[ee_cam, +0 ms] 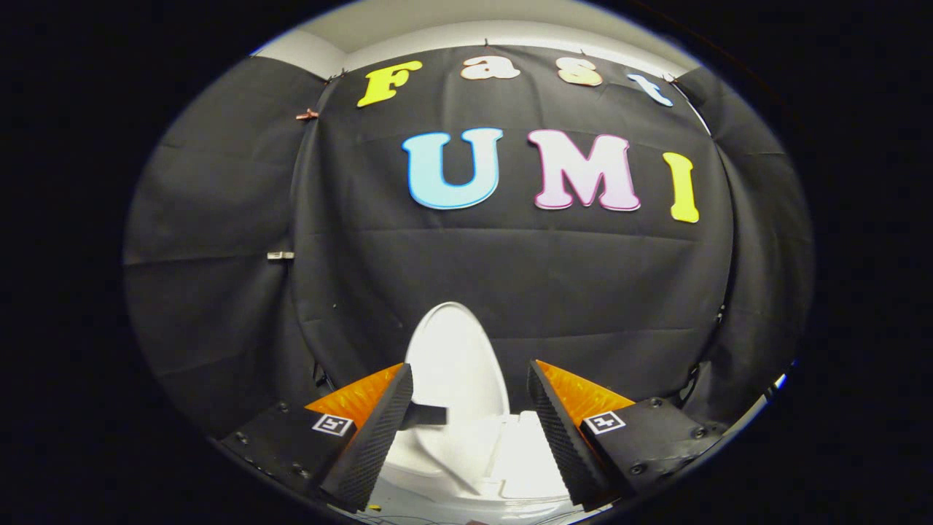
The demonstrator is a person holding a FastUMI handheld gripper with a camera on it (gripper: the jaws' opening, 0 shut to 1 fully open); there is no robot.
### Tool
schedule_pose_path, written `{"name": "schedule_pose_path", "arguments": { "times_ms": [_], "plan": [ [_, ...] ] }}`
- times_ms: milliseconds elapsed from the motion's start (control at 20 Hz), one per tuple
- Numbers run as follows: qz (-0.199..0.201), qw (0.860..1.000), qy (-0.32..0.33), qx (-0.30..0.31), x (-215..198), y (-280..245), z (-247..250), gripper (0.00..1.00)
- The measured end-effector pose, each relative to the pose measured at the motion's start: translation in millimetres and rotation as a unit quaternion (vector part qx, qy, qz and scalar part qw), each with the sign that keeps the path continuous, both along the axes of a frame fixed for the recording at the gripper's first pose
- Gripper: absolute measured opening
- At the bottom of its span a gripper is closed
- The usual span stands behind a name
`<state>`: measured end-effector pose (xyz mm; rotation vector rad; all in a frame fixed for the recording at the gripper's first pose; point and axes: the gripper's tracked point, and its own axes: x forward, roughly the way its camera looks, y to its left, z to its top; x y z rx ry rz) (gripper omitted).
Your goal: Open the toilet lid.
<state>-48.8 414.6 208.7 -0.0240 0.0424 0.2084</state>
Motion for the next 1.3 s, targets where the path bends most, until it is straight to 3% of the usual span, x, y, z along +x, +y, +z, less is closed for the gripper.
{"name": "schedule_pose_path", "arguments": {
  "times_ms": [350,600,1000,1300],
  "plan": [
    [-0.067,0.998,-0.014,-0.007,30,-164,-11,0.99],
    [-0.099,0.995,0.0,-0.021,43,-246,-66,1.0],
    [-0.104,0.994,-0.029,-0.005,56,-295,-95,1.0],
    [-0.092,0.995,-0.035,0.009,58,-291,-107,0.99]
  ]
}}
